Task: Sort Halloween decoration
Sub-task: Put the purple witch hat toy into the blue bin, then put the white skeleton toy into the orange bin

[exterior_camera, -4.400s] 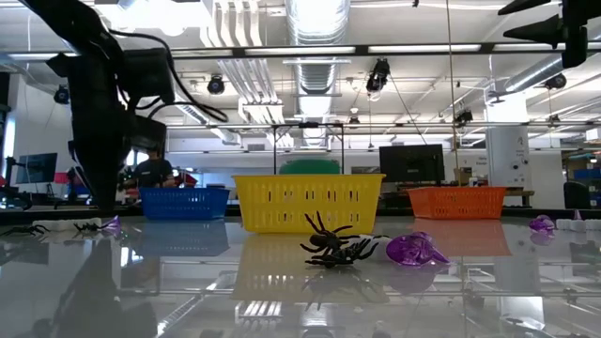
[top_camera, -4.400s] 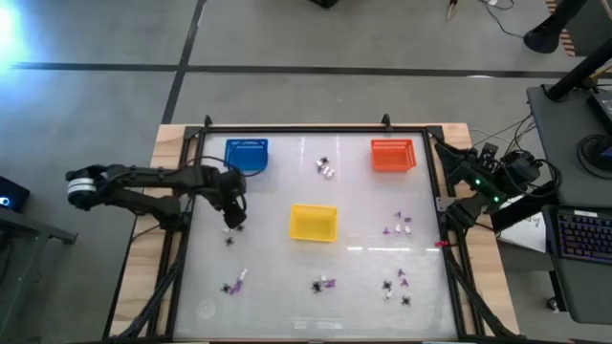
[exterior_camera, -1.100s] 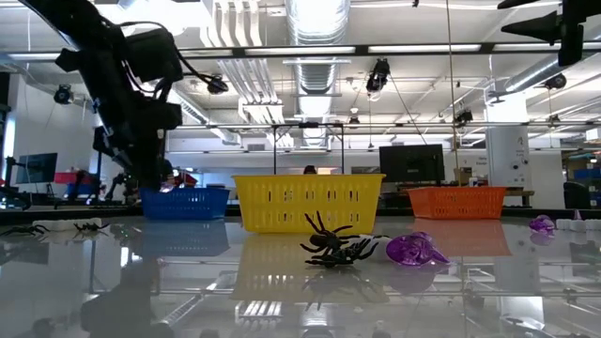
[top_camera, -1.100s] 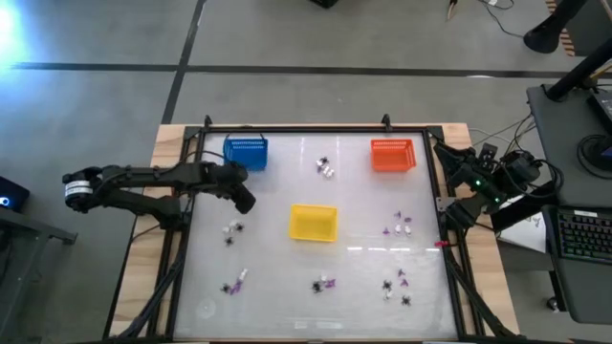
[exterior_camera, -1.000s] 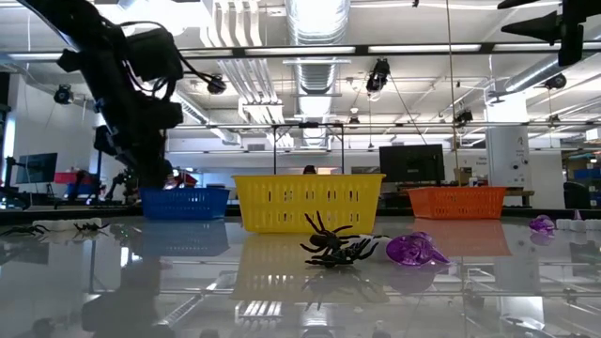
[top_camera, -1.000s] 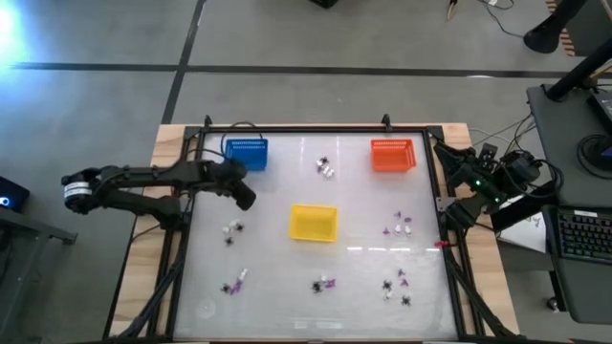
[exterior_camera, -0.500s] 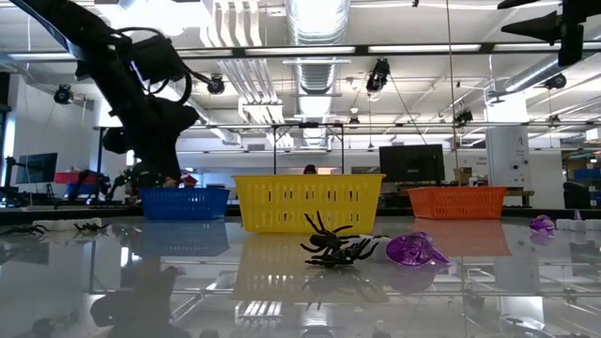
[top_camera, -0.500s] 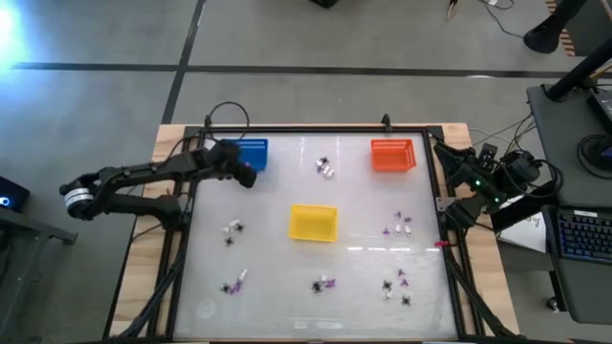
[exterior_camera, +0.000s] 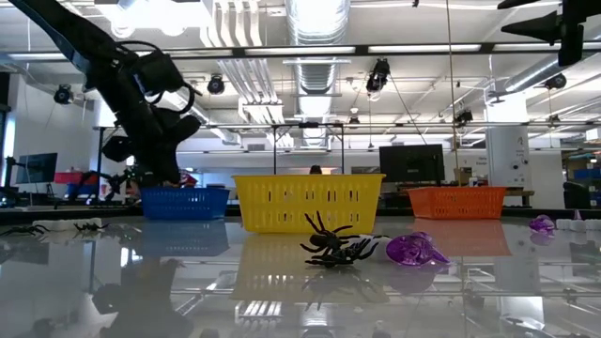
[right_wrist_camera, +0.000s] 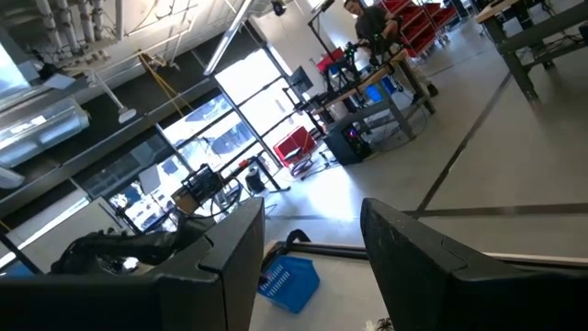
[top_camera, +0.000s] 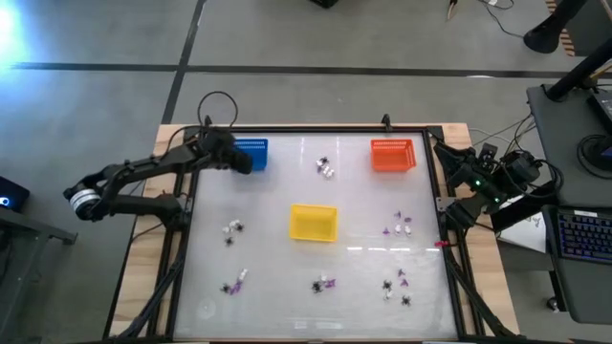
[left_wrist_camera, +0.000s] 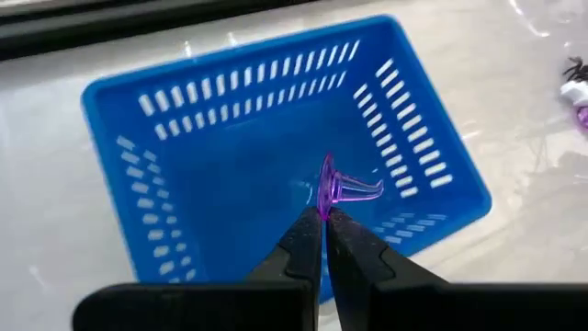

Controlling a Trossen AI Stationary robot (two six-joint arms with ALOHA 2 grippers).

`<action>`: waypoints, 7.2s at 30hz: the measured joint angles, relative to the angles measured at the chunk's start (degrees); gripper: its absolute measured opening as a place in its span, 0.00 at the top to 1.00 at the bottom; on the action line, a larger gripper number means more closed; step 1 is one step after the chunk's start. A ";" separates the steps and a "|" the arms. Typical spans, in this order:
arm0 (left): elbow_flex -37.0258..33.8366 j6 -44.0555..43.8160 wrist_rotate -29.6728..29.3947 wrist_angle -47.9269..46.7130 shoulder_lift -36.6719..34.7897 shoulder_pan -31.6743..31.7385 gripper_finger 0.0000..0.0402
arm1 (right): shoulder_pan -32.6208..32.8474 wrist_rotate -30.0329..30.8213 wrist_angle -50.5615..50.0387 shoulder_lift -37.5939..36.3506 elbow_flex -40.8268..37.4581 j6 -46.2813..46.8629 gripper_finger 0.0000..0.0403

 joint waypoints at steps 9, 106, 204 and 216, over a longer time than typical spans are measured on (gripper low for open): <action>0.00 1.53 1.90 1.77 6.65 0.73 1.00 | -0.01 0.02 -0.02 0.00 0.00 -0.01 0.56; 28.59 28.78 4.76 -36.15 -9.00 -26.90 0.76 | -15.78 -67.16 -72.07 72.90 25.48 103.37 0.56; 28.59 30.04 4.83 -35.41 -7.44 -26.83 0.76 | -42.18 -47.36 -67.14 59.57 20.74 82.51 0.98; 28.59 28.36 4.27 -35.15 -5.21 -26.77 0.76 | -65.55 -53.59 -50.49 60.63 20.83 52.02 0.98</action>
